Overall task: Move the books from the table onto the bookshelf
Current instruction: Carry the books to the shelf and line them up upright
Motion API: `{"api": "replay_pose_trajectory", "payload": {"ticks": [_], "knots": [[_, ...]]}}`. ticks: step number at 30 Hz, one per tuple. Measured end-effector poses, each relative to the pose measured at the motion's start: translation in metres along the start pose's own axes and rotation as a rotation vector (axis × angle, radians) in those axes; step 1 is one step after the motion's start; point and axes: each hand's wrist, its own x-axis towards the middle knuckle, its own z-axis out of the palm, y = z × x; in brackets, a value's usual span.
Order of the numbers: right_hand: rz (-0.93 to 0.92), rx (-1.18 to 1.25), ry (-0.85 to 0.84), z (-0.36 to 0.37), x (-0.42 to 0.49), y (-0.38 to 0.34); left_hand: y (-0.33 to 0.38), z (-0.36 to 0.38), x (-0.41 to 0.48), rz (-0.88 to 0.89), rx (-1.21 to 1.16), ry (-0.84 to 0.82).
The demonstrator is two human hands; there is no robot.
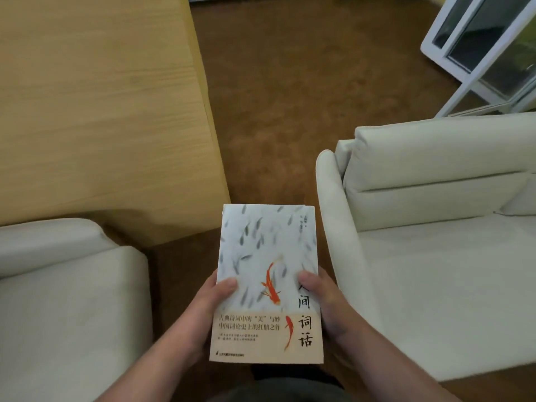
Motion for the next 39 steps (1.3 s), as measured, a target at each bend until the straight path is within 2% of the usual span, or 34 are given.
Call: {"api": "replay_pose_trajectory", "payload": {"ticks": [4,12,19,23,28,32,39], "knots": [[-0.005,0.013,0.093,-0.020,0.050,-0.040,0.049,0.021,0.049,-0.001,0.039,-0.019],[-0.027,0.061,0.123,-0.040,0.123,-0.110,0.133,0.043,0.121,-0.051,-0.030,-0.047],[-0.070,0.045,0.218,-0.060,0.202,-0.170,0.207,0.049,0.214,-0.098,0.083,-0.120],[-0.077,0.054,0.263,-0.074,0.248,-0.210,0.254,0.059,0.270,-0.109,0.058,-0.146],[-0.043,0.054,0.357,-0.092,0.301,-0.258,0.318,0.072,0.339,-0.061,0.202,-0.170],[-0.044,0.090,0.433,-0.109,0.334,-0.289,0.352,0.089,0.380,-0.060,0.211,-0.197],[-0.061,0.122,0.404,-0.150,0.385,-0.342,0.393,0.124,0.441,-0.071,0.176,-0.148]]}}
